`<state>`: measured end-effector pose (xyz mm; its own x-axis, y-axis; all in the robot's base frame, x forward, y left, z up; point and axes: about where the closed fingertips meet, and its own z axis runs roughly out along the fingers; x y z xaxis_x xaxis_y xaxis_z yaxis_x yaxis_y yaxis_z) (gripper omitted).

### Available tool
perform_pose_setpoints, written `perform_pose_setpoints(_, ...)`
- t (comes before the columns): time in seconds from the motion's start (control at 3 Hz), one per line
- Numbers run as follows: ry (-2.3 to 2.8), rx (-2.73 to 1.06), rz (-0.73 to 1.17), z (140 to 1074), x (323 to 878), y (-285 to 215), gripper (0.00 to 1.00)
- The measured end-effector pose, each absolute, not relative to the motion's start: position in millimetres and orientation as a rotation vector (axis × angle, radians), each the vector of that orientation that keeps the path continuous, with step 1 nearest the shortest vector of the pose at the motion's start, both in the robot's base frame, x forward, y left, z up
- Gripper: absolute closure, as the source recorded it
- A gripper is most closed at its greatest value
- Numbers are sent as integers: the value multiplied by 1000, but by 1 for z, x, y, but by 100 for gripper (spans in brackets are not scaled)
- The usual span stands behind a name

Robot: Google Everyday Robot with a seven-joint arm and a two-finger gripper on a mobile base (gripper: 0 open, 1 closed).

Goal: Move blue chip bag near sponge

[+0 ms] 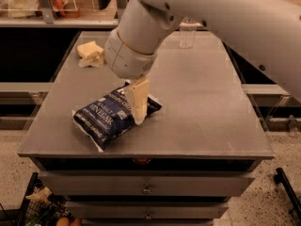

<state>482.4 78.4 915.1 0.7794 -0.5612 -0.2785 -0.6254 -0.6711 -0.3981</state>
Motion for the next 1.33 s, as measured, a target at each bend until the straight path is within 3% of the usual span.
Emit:
perform_pose_setpoints(0.33, 830, -2529, 272, 875, 479, 91, 3)
perform_pose_setpoints(1.0, 770, -2481, 393, 851, 477, 108, 49)
perform_pose_setpoints(1.33, 767, -2454, 355, 862, 484, 103, 72)
